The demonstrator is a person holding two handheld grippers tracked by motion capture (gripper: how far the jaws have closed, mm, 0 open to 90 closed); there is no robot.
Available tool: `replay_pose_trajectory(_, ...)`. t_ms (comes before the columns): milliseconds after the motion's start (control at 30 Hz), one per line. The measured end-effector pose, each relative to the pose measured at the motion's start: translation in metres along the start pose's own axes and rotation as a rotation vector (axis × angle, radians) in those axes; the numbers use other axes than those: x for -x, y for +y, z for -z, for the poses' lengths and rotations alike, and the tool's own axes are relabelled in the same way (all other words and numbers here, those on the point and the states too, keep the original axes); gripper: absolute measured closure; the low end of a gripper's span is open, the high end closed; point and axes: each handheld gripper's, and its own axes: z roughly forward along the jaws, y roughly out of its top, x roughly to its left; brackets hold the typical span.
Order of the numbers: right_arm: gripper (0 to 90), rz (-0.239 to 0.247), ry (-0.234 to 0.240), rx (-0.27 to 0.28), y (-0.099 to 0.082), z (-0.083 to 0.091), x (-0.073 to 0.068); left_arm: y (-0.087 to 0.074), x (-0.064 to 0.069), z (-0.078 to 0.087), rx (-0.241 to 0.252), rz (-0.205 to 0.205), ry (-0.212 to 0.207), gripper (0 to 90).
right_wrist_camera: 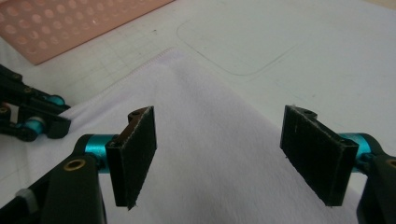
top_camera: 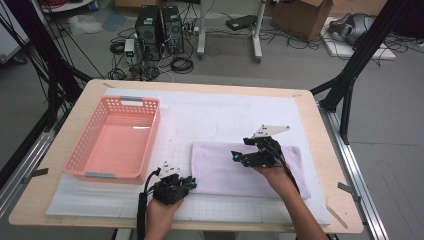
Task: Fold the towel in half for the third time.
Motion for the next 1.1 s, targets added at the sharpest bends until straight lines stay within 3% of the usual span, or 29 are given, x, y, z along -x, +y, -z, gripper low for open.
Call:
replay_pose_trajectory(300,38.0,0.047,0.041,-0.061,0.028,-0.041,-0.002,0.0,-0.002,0.0,-0.003,0.031,-0.013,80.1)
replay_pose_trajectory(667,44.4,0.096,0.077,-0.203,0.043,-0.105,-0.01,0.0,-0.004,0.001,-0.001,0.054,-0.02,80.3)
replay_pose_trajectory(967,50.1,0.148,0.089,-0.288,0.053,-0.138,-0.018,-0.001,-0.005,0.0,0.006,0.074,-0.027,80.4)
replay_pose_trajectory(1100,60.6,0.168,0.136,-0.307,0.056,-0.143,-0.017,-0.002,-0.007,0.001,0.009,0.084,-0.038,80.5)
